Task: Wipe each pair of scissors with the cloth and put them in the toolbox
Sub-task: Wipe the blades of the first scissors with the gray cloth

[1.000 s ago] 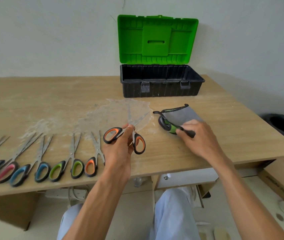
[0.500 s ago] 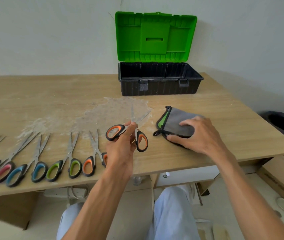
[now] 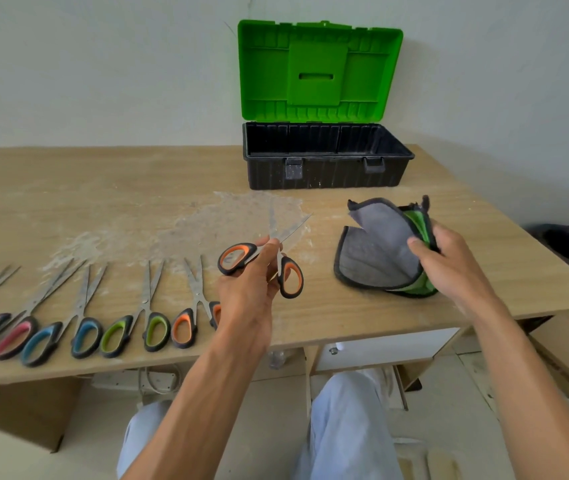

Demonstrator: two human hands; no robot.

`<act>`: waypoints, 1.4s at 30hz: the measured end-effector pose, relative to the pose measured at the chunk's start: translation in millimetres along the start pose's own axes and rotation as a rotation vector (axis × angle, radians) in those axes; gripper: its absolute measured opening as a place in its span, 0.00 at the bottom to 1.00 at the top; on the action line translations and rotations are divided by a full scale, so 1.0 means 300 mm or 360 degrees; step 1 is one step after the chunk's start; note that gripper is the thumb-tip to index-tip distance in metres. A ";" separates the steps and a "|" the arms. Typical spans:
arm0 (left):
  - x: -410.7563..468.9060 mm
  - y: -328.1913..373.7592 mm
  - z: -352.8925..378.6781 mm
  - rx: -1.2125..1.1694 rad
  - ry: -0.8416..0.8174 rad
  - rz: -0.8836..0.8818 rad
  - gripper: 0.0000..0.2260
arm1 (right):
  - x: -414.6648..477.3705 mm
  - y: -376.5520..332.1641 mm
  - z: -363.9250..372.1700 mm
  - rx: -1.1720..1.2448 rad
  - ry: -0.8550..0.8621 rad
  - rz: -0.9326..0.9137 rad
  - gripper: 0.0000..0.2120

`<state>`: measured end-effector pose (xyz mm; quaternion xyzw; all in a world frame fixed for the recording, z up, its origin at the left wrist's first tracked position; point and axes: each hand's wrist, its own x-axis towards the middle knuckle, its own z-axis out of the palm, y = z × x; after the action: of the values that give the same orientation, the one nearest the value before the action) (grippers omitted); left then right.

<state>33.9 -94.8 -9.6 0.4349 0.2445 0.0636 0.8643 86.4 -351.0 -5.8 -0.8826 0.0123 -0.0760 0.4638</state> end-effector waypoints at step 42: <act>-0.261 0.231 -0.123 0.0366 -0.0257 -0.0132 0.06 | -0.150 -0.382 0.017 0.1623 -0.0504 -0.0221 0.18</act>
<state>-45.0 -50.8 54.9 0.5243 0.1977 -0.0359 0.8275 37.0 -277.2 79.9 -0.5449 -0.1544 0.0311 0.8236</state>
